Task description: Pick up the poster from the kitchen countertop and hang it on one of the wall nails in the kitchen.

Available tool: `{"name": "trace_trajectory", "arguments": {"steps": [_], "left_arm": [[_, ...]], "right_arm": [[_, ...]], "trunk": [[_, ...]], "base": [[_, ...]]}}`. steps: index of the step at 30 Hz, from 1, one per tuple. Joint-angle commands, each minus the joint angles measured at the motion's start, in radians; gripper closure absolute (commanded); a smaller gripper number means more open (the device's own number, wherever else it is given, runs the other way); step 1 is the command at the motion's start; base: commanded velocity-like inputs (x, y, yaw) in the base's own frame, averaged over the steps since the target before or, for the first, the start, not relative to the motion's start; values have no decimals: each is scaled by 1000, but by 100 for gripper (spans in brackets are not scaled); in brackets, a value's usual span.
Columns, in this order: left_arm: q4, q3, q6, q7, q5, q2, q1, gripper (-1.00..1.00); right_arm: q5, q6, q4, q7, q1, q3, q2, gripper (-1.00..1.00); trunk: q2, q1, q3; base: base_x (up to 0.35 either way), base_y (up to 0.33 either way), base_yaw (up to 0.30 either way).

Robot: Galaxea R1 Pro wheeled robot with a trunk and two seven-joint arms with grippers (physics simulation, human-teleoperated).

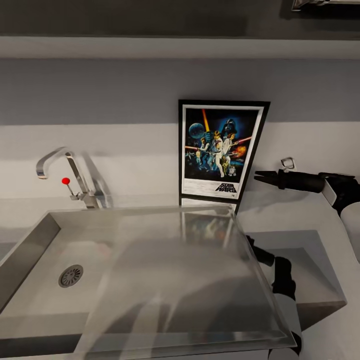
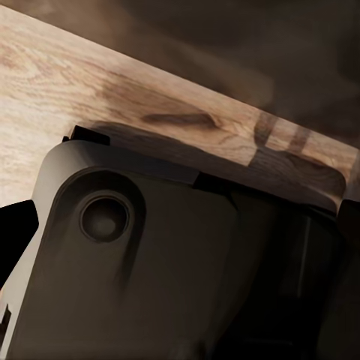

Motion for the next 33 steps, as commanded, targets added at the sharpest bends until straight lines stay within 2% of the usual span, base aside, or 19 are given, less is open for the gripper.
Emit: {"name": "trace_trajectory", "arguments": {"steps": [1,21,33], "left_arm": [[-1,4,-3,-5,-3,0,0,-100],[-1,4,-3,-5,-3,0,1,-100],[-1,4,-3,-5,-3,0,0,-100]], "right_arm": [[3,11,0,4,-1,-4,0,-100],[3,11,0,4,-1,-5,0,-100],[3,11,-1,4,-1,-5,0,-100]], "trunk": [[0,0,-2],[0,0,-34],[0,0,-40]], "base": [[0,0,0],[0,0,0],[0,0,0]]}}
